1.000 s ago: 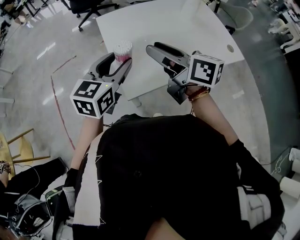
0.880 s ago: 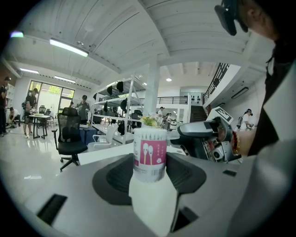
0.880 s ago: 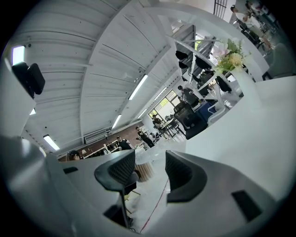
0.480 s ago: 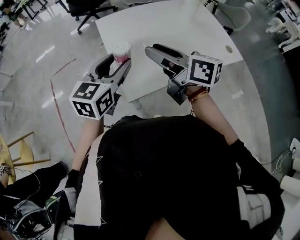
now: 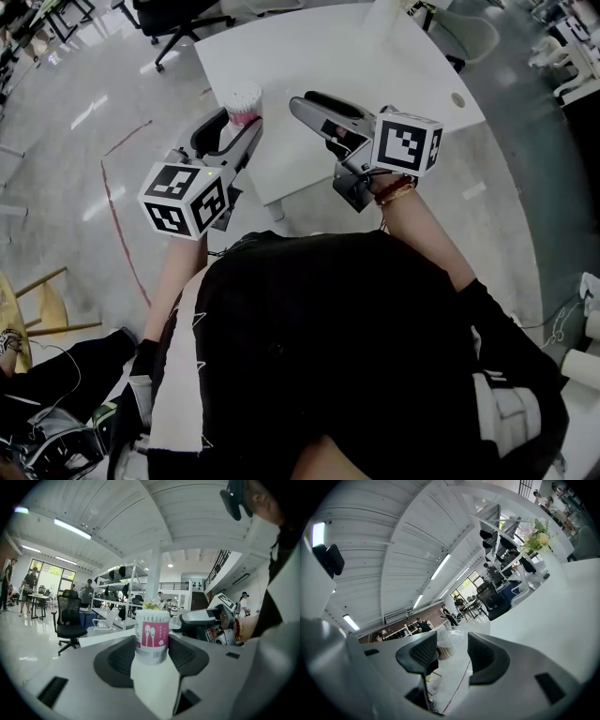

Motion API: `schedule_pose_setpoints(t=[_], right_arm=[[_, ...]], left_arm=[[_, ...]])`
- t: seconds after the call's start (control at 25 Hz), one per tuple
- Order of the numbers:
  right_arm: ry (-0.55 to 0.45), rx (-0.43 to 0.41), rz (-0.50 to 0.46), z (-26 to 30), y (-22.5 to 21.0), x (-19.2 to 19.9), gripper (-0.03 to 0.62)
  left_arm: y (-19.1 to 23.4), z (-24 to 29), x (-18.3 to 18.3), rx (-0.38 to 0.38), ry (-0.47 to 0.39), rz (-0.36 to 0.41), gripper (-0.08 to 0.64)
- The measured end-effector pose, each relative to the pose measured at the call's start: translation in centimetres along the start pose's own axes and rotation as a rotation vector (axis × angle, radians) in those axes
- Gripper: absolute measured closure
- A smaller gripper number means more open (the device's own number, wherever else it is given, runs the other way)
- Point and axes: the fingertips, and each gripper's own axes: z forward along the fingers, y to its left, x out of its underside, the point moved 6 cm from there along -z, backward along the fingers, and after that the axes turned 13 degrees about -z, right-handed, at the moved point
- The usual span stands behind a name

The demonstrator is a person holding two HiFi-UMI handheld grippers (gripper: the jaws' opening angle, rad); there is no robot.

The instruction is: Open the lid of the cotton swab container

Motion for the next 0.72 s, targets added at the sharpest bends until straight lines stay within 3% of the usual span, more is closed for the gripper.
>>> schedule_pose_setpoints(t=[0.48, 0.72], right_arm=[[-0.004, 0.035, -0.002, -0.4, -0.1, -0.4, 0.382], [-0.004, 0.007, 0.027, 1.2, 3.3, 2.6, 0.383]], left_arm=[[-0.5, 0.0, -0.9, 0.007, 0.007, -0.002, 0.327], [0.9, -3.6, 0.8, 0.015, 0.004, -0.013, 0.327]])
